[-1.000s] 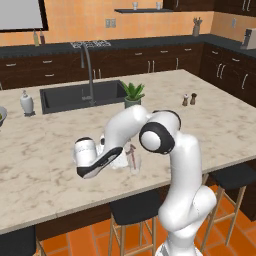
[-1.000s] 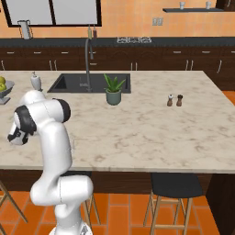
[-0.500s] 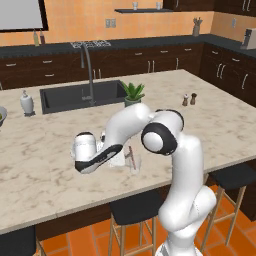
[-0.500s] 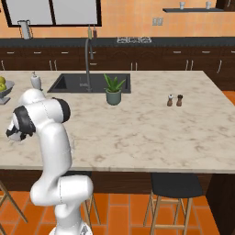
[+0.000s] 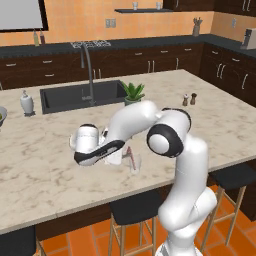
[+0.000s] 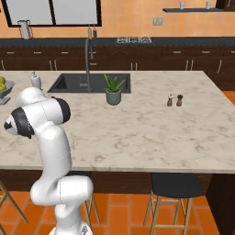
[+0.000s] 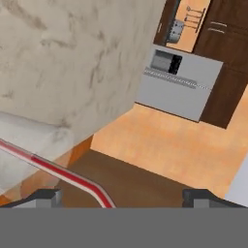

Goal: Take a straw from the drawer in front and place it inside the glass cup on the dining counter.

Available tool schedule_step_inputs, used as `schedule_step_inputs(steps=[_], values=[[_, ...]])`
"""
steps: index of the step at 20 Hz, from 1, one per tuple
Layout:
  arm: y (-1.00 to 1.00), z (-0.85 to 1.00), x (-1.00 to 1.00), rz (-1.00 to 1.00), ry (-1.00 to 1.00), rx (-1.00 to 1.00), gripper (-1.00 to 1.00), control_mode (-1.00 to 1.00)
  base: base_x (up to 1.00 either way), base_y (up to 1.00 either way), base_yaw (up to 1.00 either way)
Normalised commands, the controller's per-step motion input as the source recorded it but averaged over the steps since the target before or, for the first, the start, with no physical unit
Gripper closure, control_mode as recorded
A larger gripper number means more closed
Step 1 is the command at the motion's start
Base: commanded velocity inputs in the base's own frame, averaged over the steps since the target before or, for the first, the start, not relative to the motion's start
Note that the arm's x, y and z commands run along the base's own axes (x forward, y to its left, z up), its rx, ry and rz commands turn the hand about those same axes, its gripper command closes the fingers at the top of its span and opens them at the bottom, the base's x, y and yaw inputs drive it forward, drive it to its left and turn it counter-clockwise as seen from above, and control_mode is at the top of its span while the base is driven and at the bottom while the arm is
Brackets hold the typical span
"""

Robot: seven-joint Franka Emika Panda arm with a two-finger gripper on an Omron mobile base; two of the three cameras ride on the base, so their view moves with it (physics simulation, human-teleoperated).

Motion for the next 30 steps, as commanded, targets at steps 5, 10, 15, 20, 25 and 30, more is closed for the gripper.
schedule_step_inputs(steps=[5,10,15,20,25,30], values=[[0.00,0.00,-0.06,0.00,0.00,0.26,-1.00,-1.00,0.00,0.00,0.00],[0.00,0.00,0.00,0.00,0.00,0.28,-1.00,-1.00,0.00,0.00,0.00],[0.00,-0.01,0.00,0.00,0.00,0.29,-1.00,-1.00,0.00,0.00,0.00],[0.00,-0.06,0.11,0.01,0.00,0.30,-1.00,-1.00,0.00,0.00,0.00],[0.00,-0.03,0.02,0.04,0.00,0.28,-1.00,-1.00,0.00,0.00,0.00],[0.01,0.00,0.03,0.08,-0.05,0.28,-1.00,-1.00,0.00,0.00,0.00]])
